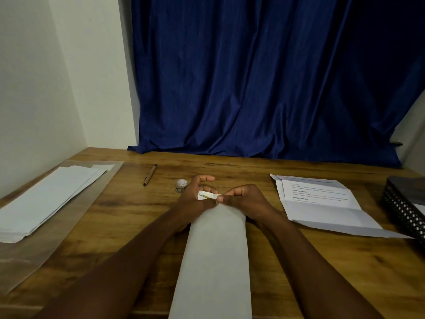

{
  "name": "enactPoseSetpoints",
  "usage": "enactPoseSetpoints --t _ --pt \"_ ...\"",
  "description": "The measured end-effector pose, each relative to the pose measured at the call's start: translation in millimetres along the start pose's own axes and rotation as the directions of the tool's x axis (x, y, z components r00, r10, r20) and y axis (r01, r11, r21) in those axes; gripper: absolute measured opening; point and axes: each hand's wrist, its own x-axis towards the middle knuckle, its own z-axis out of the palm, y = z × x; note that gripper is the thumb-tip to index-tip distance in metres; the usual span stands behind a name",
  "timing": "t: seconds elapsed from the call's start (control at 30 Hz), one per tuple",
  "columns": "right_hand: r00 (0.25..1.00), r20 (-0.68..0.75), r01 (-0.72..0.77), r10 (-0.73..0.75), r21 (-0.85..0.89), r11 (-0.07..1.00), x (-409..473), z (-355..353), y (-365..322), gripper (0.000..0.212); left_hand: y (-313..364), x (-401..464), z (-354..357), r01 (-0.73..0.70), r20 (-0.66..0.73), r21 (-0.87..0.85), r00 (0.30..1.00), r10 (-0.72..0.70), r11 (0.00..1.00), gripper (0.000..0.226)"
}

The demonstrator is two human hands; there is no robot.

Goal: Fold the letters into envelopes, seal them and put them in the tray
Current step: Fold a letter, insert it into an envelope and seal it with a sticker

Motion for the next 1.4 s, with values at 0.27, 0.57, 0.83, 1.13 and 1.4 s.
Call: enactPoseSetpoints --t 0.27,0.57,0.83,1.13,1.4 --pt "0.994 -0.105 0.019 -0.018 0.004 1.0 2.8 -3.8 4.7 0.016 18.2 -8.2 4.2 0.123 -0.116 -0.002 0.986 -0.123 0.992 0.02" --pt "1.0 0.008 -0.019 0.02 -0.05 0.999 0.7 -11.5 4.4 0.024 13.8 -12.9 -3.1 0.097 -0.022 0.016 0.995 -0.097 0.995 0.016" --pt "0.987 -0.158 -0.02 0.025 0.035 0.999 1.6 -5.0 6.2 0.017 24.2 -23.4 -2.0 0.19 0.006 0.08 0.982 -0.191 0.978 0.052" --pt "0.948 -0.315 0.036 0.048 0.256 0.966 -11.3 -9.4 3.0 0.017 67.1 -73.5 -28.1 0.324 0.292 0.326 0.859 -0.421 0.888 0.042" --pt "0.941 -0.321 0.203 -0.107 0.282 0.938 -32.6 -16.9 -18.9 0.019 110.8 -100.2 -68.5 -0.033 0.185 0.564 0.979 -0.087 0.825 0.012"
